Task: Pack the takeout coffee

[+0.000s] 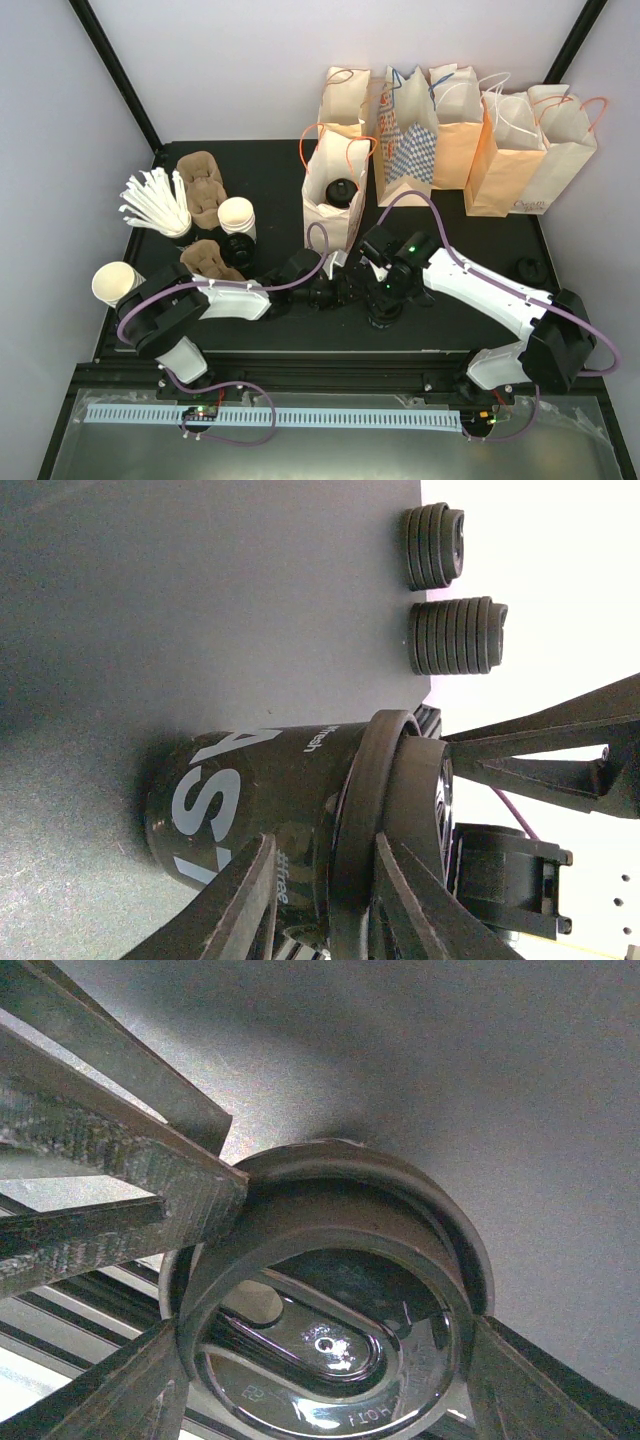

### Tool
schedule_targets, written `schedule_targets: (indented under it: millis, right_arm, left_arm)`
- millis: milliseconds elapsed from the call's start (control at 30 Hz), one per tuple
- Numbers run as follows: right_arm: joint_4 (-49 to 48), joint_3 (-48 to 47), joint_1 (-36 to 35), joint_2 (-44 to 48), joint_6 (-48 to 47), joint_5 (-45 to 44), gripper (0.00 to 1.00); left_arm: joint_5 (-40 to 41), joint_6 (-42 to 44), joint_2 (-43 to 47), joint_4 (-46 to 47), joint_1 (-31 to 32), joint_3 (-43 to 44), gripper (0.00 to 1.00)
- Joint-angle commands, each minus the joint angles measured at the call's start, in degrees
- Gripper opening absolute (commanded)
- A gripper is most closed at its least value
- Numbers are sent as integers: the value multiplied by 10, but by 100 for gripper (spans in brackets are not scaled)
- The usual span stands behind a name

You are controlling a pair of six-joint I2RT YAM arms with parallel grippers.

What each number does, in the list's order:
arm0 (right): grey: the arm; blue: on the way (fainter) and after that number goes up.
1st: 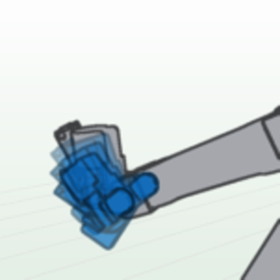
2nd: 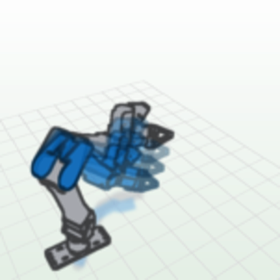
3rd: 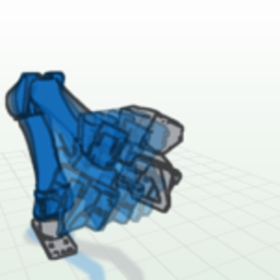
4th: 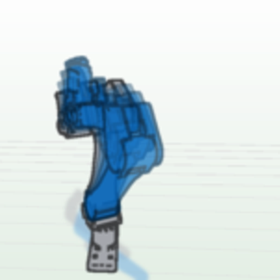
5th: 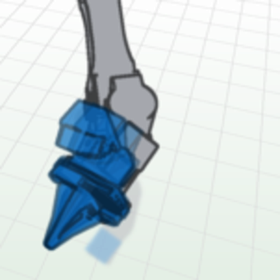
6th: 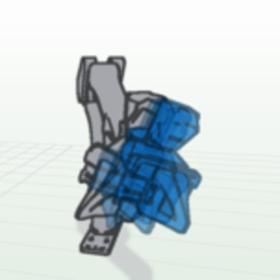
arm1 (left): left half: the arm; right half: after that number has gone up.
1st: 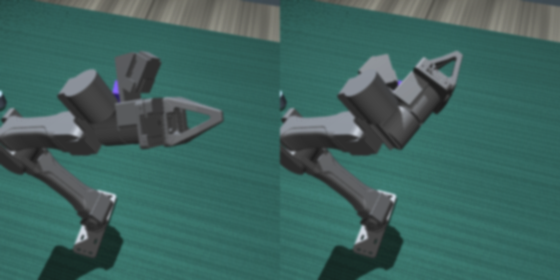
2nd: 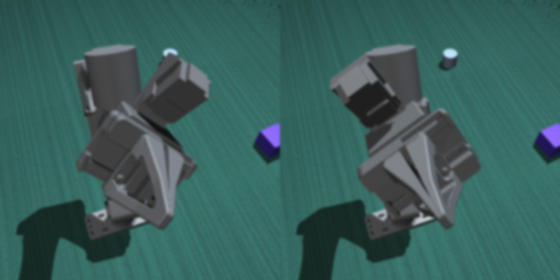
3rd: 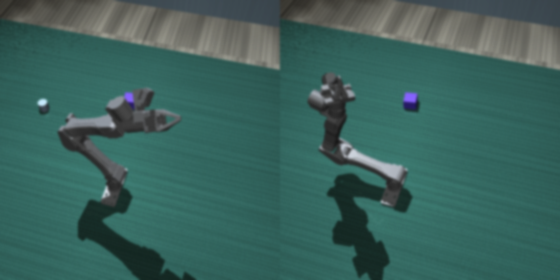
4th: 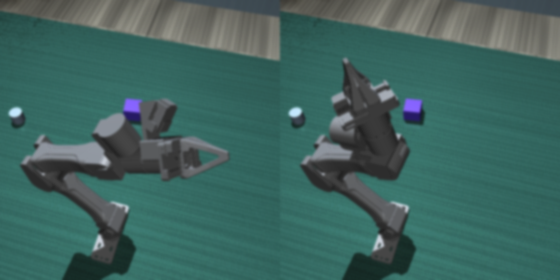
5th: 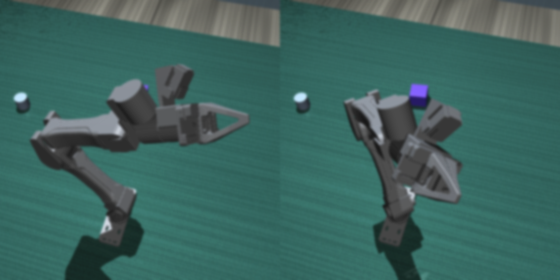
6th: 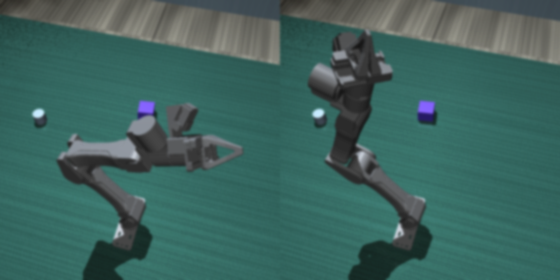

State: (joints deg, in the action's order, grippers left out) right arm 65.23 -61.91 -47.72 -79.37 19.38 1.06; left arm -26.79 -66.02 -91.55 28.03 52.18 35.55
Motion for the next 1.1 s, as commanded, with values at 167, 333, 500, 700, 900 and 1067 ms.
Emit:
schedule_targets:
  millis: [167,333,500,700,900,1067]
  right_arm:
    - [-12,34,-3,-36,-5,66,67]
    - [-17,44,-3,-42,-5,76,66]
    - [-15,39,-3,-55,-3,82,67]
    - [-8,32,-3,-70,-5,89,67]
    - [-13,39,-3,-73,-2,98,66]
    - [-22,51,-3,-73,1,103,66]
  left_arm:
    - [1,-15,-27,-33,0,9,24]
    - [-9,-18,-40,-69,3,10,21]
    - [-22,-14,-50,-106,6,15,21]
    - [-42,-28,-82,-105,21,12,21]
    - [-49,-61,-98,-67,34,-15,21]
    - [-62,-89,-118,-6,37,-43,21]
